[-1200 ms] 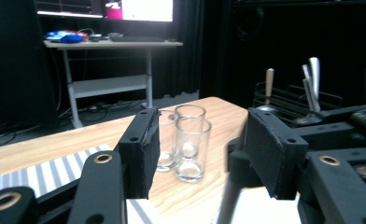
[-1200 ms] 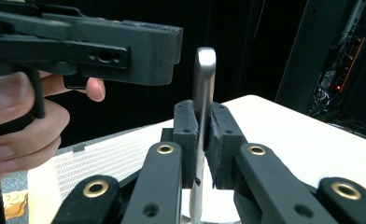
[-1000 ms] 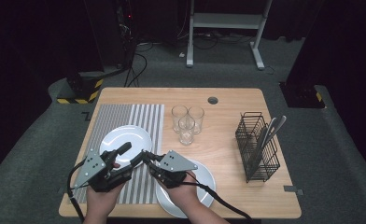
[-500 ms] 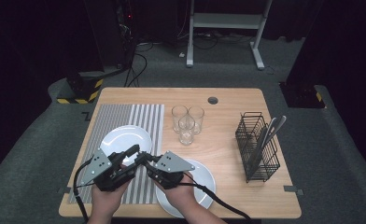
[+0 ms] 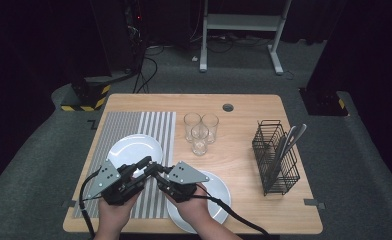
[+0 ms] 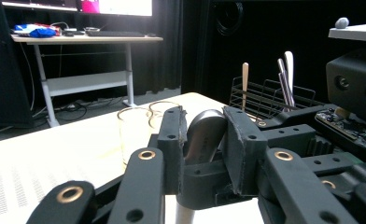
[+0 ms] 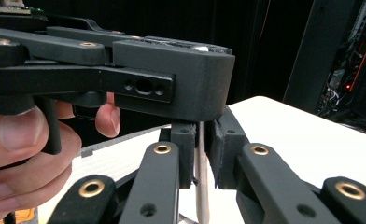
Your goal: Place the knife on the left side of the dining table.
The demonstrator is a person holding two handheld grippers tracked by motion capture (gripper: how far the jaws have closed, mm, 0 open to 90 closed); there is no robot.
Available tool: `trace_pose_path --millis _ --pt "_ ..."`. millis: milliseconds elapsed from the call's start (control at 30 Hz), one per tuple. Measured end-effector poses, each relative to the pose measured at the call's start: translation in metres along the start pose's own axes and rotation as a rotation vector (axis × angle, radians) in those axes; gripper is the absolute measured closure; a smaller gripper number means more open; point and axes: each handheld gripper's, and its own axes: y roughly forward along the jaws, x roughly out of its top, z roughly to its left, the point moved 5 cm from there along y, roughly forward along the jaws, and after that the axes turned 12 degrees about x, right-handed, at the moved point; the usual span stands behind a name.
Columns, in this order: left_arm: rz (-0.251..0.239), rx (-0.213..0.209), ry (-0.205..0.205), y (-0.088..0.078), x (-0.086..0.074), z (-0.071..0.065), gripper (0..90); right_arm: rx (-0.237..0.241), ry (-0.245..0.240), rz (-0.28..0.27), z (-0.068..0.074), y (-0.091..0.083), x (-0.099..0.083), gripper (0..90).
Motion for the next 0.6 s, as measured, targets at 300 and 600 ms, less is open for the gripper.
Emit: trace_pose_path --millis 300,600 --pt "-0.002 0.029 -0.002 -0.001 0.0 0.004 70.6 0.007 0.026 0.013 0.0 0.002 -0.004 78.4" --pt "0.0 0.026 0.0 -0.001 0.0 0.003 70.5 0.011 0.047 0.032 -0.002 0.005 -0.011 79.6"
